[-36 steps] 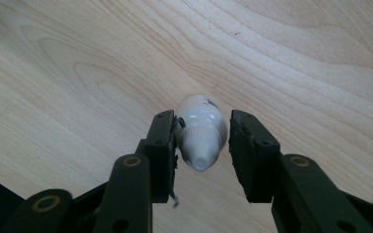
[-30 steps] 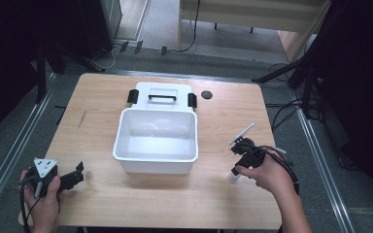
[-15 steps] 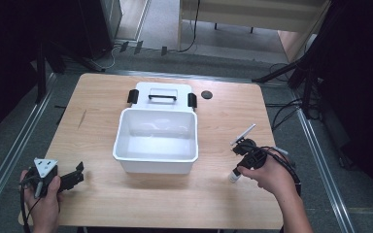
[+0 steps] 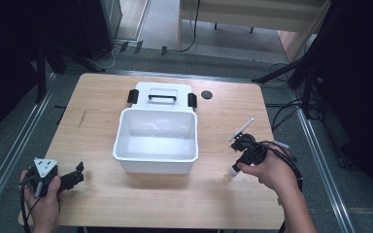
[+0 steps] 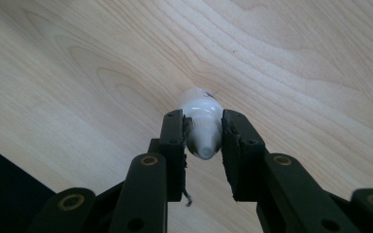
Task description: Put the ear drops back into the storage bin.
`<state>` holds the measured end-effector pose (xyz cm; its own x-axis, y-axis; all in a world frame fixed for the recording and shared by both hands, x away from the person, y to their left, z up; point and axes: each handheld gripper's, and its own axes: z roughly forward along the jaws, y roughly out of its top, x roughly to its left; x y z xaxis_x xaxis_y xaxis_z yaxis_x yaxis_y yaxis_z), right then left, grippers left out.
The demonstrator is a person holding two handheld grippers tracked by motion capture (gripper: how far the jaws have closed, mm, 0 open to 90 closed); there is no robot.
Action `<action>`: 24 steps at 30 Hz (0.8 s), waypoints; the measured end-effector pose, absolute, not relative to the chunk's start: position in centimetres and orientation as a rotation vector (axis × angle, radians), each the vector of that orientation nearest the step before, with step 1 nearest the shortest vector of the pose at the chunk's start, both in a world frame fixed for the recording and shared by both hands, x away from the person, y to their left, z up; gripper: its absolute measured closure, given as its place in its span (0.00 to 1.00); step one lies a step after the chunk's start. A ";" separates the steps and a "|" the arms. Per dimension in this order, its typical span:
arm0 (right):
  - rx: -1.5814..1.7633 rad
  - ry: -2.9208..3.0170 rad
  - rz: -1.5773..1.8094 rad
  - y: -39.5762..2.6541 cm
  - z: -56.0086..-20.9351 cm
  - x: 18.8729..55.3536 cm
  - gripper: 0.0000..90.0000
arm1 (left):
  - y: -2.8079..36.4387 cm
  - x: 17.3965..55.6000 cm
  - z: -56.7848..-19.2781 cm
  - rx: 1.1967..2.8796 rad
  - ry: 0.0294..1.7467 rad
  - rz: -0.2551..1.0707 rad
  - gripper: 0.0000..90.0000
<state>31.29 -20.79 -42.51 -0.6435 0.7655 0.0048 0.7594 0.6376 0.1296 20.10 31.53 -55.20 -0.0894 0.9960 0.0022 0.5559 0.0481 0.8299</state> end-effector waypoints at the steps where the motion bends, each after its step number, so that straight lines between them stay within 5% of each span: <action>1: 1.288 2.800 0.187 -20.7 -42.2 31.3 0.80 | 31.5 20.1 -55.2 1.568 1.714 0.915 0.00; 24: 1.171 2.809 0.237 -16.0 -33.2 31.7 0.80 | 31.5 20.3 -55.2 1.564 1.707 0.917 0.00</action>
<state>31.66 -15.98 -33.18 -0.7021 0.7117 -0.0223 0.6979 0.6940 0.1766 20.27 31.54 -55.21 -0.0868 0.9962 -0.0001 0.5494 0.0480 0.8342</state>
